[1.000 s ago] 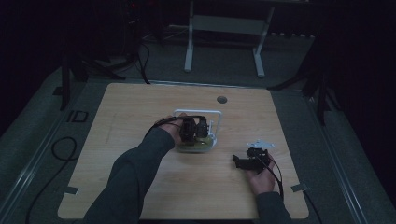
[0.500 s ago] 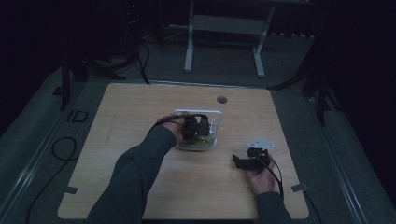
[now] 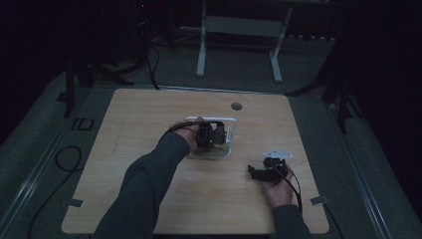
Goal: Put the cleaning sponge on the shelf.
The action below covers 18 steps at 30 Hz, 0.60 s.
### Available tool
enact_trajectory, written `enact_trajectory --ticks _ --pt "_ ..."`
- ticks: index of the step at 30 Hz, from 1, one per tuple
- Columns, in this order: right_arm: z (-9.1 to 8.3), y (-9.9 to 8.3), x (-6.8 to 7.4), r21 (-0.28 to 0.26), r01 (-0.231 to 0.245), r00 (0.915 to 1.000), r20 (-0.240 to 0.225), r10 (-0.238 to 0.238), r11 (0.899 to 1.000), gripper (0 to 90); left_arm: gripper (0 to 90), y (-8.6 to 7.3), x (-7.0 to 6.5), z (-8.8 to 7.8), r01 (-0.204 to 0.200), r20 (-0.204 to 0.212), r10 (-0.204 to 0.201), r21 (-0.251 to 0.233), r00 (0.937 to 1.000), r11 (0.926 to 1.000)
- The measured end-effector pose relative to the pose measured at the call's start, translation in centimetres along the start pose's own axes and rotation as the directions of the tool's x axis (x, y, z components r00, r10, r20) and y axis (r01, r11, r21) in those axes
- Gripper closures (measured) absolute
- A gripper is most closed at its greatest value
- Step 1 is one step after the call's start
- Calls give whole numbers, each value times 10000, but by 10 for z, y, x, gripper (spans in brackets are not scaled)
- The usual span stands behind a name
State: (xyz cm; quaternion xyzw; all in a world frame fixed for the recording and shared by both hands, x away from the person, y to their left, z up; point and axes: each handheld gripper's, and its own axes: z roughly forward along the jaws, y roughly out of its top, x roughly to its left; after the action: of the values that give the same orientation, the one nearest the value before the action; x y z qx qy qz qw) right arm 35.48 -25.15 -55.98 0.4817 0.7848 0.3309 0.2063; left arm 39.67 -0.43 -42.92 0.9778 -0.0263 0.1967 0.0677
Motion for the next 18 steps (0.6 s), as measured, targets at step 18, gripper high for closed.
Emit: enact_trajectory --ticks 18 --pt "0 0 0 -1 0 10000 0 0 10000 120 714 0 0 20 -33 -133 39 455 9999 9990"
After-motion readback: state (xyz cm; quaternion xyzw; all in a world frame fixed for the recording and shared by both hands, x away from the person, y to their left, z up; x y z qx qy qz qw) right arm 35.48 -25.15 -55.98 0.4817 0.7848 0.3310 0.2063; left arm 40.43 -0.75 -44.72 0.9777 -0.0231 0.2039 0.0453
